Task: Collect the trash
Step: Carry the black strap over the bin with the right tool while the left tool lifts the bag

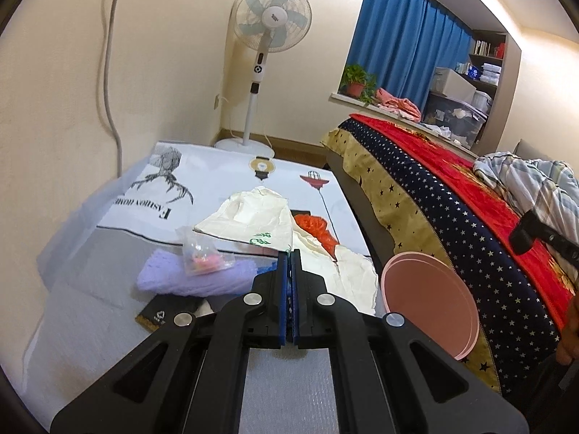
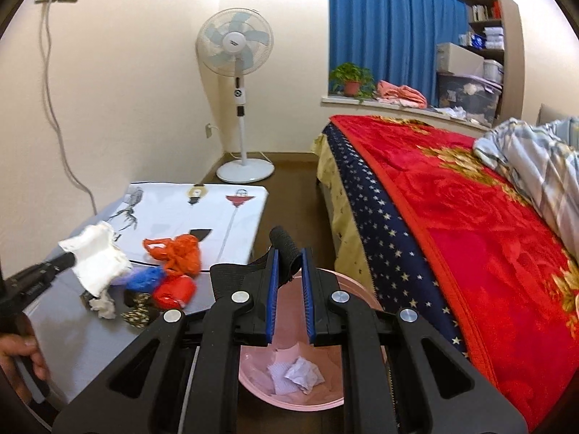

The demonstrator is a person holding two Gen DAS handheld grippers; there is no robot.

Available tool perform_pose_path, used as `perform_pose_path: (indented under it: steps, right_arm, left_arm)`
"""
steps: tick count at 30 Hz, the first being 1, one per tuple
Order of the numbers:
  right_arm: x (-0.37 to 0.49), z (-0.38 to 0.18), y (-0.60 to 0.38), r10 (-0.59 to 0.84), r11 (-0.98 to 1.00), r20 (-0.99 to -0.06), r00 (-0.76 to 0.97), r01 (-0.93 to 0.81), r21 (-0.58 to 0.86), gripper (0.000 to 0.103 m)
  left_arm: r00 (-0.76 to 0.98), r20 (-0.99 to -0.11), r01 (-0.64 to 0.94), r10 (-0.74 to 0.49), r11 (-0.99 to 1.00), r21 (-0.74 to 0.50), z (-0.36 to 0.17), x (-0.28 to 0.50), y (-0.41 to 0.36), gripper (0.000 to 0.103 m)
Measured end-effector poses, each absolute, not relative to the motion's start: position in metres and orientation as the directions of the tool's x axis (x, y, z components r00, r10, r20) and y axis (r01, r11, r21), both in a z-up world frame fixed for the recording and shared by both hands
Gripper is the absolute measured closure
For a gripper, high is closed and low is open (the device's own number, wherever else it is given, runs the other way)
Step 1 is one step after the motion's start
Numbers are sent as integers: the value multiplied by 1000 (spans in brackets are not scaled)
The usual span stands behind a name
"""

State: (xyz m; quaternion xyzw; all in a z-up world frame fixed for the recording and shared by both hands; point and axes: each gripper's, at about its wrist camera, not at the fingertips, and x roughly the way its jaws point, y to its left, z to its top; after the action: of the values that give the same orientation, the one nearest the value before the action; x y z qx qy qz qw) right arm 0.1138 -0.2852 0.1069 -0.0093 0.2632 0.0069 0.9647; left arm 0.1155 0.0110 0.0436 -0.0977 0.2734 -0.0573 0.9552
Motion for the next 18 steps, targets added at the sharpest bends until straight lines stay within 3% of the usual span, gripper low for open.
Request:
perform_pose_path:
  steps: [18]
  right_arm:
    - [125,85,-296,-41,999,-502,864,44,-7,90]
  left_arm:
    - [849,-496,106,-185,977,-183,49,125,-15,101]
